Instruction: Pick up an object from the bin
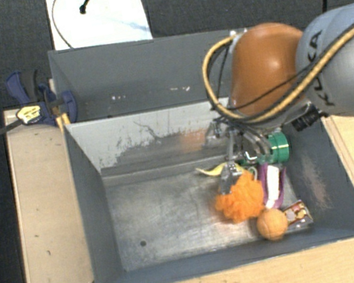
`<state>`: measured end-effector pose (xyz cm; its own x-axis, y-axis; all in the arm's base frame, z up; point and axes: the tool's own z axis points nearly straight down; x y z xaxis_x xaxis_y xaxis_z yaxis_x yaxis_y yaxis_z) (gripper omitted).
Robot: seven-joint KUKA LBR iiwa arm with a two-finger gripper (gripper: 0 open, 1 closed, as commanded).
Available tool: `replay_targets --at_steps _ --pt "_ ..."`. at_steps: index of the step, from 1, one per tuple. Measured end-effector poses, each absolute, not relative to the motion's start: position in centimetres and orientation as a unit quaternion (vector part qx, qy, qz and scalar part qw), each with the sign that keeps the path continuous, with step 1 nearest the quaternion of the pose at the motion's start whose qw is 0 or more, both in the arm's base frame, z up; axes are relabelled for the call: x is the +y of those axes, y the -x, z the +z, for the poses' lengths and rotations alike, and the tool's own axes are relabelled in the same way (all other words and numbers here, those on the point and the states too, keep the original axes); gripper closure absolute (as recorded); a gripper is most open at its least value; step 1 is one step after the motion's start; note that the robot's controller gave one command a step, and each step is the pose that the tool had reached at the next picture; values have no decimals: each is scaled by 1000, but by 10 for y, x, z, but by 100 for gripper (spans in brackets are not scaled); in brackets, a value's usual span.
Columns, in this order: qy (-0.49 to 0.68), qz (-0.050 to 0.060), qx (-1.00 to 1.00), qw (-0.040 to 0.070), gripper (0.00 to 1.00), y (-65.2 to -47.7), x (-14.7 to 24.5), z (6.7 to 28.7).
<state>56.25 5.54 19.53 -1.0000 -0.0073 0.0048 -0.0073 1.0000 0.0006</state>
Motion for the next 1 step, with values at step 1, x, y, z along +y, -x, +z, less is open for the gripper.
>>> replay_targets --at_steps 1 --pt "-3 -1 -1000 -2 0 -564 55 200"
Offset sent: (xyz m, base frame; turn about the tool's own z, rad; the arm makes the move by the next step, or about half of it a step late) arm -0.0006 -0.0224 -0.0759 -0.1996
